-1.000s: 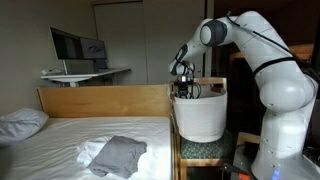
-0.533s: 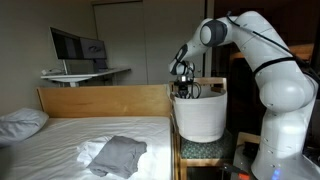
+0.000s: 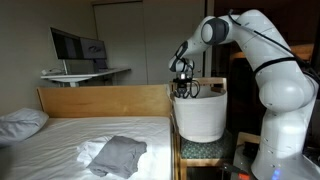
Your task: Remove the clothing from the laundry basket and put them on the bed.
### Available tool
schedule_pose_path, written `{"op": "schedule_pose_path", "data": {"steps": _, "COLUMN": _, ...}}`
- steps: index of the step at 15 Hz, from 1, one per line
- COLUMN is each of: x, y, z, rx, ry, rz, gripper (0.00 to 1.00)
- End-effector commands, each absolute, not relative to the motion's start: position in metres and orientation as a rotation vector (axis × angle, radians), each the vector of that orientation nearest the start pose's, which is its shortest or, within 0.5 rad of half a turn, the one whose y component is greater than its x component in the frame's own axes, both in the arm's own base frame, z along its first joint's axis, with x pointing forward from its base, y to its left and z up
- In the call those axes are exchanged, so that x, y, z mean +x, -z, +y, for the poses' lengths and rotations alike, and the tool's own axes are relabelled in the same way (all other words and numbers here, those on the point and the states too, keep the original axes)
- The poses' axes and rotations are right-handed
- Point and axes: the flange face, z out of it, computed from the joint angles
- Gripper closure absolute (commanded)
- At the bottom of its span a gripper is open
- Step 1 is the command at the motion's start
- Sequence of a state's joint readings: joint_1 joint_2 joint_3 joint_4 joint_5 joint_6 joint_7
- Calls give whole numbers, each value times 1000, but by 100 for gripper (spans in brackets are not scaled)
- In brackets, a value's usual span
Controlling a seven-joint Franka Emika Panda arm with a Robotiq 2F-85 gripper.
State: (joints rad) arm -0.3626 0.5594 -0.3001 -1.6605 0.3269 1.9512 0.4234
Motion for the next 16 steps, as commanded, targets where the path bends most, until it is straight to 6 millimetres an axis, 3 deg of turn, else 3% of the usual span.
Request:
{"op": "schedule_pose_path", "data": {"steps": 1, "x": 535, "y": -339, "z": -349, "rx": -2357, "ry": -272, "rz": 1525, "gripper": 89}}
{"op": "schedule_pose_path", "data": {"steps": 7, "x": 527, "y": -449, "z": -330, "rx": -2368, "ry": -88, "rz": 1263, "gripper": 89}}
{"op": "schedule_pose_path", "data": {"steps": 11, "x": 525, "y": -523, "z": -311, "rx": -2388, "ry": 151, "rz": 1143, "gripper": 89}}
{"op": "schedule_pose_path", "data": {"steps": 13, "x": 526, "y": -551, "z": -305, "rx": -2337, "ry": 296, "rz": 1173, "gripper": 89}}
{"op": "schedule_pose_path", "data": {"steps": 16, "x": 541, "y": -575, "z": -277, "rx": -2261, "ry": 504, "rz": 1147, "gripper": 90}}
